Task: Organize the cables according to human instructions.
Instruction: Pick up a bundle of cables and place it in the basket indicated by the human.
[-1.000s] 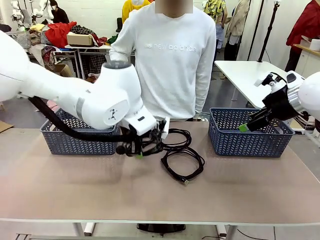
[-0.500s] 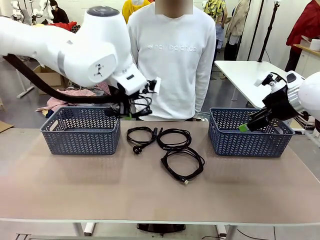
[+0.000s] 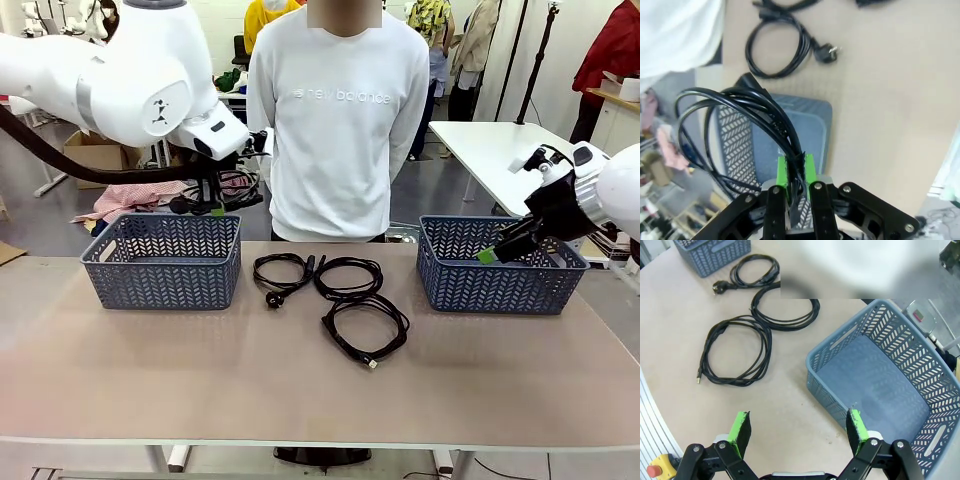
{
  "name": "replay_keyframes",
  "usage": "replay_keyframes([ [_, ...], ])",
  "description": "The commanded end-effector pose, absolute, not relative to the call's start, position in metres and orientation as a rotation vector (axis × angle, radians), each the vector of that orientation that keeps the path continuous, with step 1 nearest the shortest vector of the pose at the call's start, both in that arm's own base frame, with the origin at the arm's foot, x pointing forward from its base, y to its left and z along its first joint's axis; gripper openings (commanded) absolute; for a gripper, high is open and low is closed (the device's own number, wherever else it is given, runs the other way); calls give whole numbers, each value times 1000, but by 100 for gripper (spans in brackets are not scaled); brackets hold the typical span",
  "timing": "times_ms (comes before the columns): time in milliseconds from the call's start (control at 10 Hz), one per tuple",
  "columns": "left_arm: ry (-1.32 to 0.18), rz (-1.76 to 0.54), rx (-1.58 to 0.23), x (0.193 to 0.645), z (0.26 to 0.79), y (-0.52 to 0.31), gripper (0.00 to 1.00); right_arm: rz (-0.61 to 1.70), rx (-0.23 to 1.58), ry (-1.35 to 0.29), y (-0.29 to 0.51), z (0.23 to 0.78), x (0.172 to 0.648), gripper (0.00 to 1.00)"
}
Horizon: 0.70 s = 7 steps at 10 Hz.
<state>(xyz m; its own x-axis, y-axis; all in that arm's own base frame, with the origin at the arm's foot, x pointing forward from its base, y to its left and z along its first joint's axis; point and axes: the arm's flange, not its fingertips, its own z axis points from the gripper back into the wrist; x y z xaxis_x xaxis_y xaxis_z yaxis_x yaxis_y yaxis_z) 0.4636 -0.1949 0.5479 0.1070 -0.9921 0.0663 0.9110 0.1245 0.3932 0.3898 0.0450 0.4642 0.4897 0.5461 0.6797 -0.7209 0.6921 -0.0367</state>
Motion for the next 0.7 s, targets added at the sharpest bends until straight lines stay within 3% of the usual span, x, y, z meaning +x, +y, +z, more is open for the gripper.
replay_keyframes([
  [0, -330, -1398, 262, 472, 552, -187, 0, 778, 278, -726, 44, 463, 391, 100],
  [600, -340, -1411, 276, 469, 547, -187, 0, 778, 278, -726, 44, 463, 391, 100],
])
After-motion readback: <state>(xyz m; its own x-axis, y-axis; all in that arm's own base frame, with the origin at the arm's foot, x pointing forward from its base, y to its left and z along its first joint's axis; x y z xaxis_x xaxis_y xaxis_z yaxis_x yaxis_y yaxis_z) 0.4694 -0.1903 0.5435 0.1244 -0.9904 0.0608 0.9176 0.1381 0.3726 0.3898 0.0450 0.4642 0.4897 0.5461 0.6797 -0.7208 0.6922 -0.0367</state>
